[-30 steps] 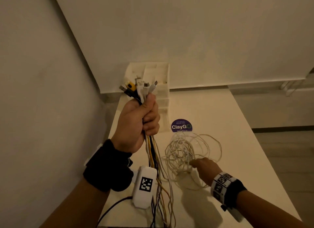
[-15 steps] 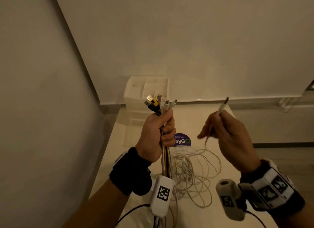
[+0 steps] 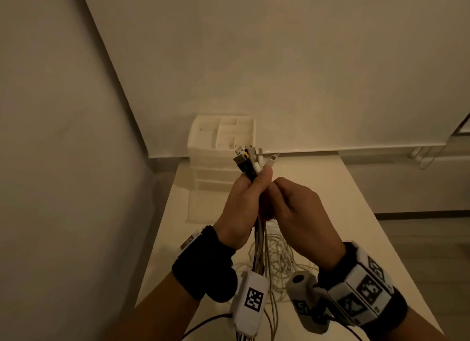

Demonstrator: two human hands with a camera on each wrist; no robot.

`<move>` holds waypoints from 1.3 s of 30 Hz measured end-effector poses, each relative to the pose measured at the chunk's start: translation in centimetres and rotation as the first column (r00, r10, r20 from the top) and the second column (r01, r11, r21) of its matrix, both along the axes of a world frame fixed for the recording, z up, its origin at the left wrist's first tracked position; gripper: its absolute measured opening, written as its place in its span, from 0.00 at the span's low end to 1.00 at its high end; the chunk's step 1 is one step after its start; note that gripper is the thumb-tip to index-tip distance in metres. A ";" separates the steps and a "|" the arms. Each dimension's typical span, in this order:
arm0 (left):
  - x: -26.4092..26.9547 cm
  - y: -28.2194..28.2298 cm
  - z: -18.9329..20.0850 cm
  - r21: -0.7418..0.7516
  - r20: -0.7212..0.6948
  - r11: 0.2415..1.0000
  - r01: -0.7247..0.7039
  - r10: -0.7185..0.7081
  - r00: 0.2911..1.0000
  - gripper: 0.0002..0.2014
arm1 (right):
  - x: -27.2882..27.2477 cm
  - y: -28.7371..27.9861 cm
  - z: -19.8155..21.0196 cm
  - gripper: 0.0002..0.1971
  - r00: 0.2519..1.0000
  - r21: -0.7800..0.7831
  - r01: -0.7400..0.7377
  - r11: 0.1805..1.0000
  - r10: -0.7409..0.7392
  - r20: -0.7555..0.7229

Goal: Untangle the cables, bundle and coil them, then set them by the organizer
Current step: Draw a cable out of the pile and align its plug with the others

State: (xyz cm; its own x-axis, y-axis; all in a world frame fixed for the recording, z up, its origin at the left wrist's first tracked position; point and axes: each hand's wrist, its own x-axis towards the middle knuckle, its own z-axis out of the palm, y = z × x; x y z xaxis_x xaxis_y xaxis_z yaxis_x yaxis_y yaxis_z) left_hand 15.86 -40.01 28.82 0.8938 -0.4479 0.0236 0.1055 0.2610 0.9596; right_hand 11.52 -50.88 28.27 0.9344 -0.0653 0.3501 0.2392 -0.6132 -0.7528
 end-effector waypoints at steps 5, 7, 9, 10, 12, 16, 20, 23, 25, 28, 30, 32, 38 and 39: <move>0.0 0.6 -1.0 0.109 -0.009 0.994 0.014 -0.013 1.000 0.14 | -0.4 0.3 0.0 0.16 1.000 -0.088 0.010 0.996 -0.012 -0.018; 0.4 1.0 -1.2 0.070 -0.019 0.997 -0.036 0.037 0.999 0.16 | -0.9 0.1 -0.2 0.14 0.999 -0.102 -0.018 0.995 0.014 -0.043; 1.4 1.4 -1.4 -0.009 -0.019 0.993 -0.115 0.114 0.993 0.20 | -1.7 -0.2 -1.1 0.14 0.993 -0.083 -0.072 0.994 0.064 -0.097; 1.8 1.6 -1.4 -0.033 -0.004 0.988 -0.150 0.149 0.989 0.21 | -2.1 -0.4 -1.7 0.14 0.988 -0.049 -0.101 0.994 0.095 -0.123; 2.4 2.0 -1.4 -0.079 0.027 0.977 -0.200 0.202 0.979 0.22 | -2.8 -1.0 -3.1 0.14 0.970 0.057 -0.157 0.986 0.165 -0.178; 4.0 3.1 -0.8 -0.318 -0.049 0.917 -0.241 0.238 0.970 0.19 | -3.1 -3.2 -6.1 0.15 0.926 0.204 -0.196 0.959 0.250 -0.284; 5.6 5.0 0.3 -0.422 -0.112 0.877 -0.231 0.202 0.973 0.19 | -3.1 -6.0 -9.2 0.17 0.906 0.197 -0.146 0.970 0.211 -0.367; 5.8 5.9 1.0 -0.373 -0.055 0.906 -0.199 0.192 0.980 0.20 | -2.8 -7.3 -10.7 0.19 0.905 0.139 -0.103 0.985 0.151 -0.397; 5.3 5.9 1.2 -0.299 0.041 0.947 -0.118 0.136 0.990 0.17 | -2.4 -7.6 -10.9 0.20 0.919 0.130 -0.052 0.990 0.098 -0.382; 3.4 4.5 0.7 0.079 0.235 0.997 -0.019 0.000 0.972 0.10 | -1.5 -6.8 -8.9 0.21 0.953 0.169 0.002 0.986 0.049 -0.300; 1.8 2.5 -0.1 0.302 0.306 0.953 0.027 -0.124 0.944 0.05 | -0.6 -6.0 -6.4 0.20 0.965 0.262 -0.024 0.965 0.091 -0.247; 1.0 0.6 -1.0 0.391 0.335 0.919 0.055 -0.198 0.921 0.01 | 0.2 -5.5 -4.1 0.16 0.966 0.424 -0.059 0.904 0.159 -0.205; 1.1 -1.1 -1.4 0.364 0.325 0.928 -0.071 -0.055 0.944 0.15 | 0.8 -6.7 -2.2 0.17 0.932 0.590 -0.122 0.798 0.296 -0.209; 1.3 -1.1 -1.3 0.346 0.311 0.934 -0.087 -0.026 0.950 0.14 | 0.8 -6.9 -2.4 0.19 0.930 0.564 -0.135 0.815 0.301 -0.211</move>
State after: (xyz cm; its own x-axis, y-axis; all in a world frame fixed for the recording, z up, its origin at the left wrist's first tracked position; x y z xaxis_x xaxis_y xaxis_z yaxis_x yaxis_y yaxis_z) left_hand 17.14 -41.06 27.50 0.8812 -0.4503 0.1436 -0.2097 -0.1003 0.9726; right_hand 12.29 -57.78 25.82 0.9975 0.0544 0.0450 0.0480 -0.0543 -0.9974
